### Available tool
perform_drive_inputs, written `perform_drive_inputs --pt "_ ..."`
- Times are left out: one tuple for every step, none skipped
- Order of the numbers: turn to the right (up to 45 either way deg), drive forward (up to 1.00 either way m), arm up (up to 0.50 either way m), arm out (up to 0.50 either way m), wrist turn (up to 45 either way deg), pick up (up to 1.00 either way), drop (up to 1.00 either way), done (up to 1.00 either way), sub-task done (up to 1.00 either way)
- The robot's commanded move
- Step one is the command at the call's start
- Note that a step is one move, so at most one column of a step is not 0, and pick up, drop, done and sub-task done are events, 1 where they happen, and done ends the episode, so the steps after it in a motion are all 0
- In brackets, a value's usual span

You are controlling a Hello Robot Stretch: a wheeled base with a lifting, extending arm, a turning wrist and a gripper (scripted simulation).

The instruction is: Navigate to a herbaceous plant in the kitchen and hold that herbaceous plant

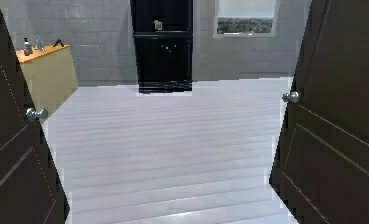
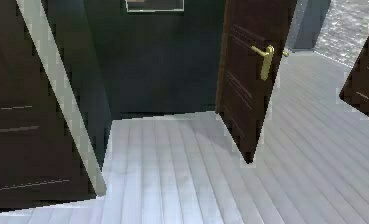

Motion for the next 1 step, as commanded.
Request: perform_drive_inputs --pt "-6.0 0.00 0.00 0.00 0.0 0.00 0.00 0.00 0.00"
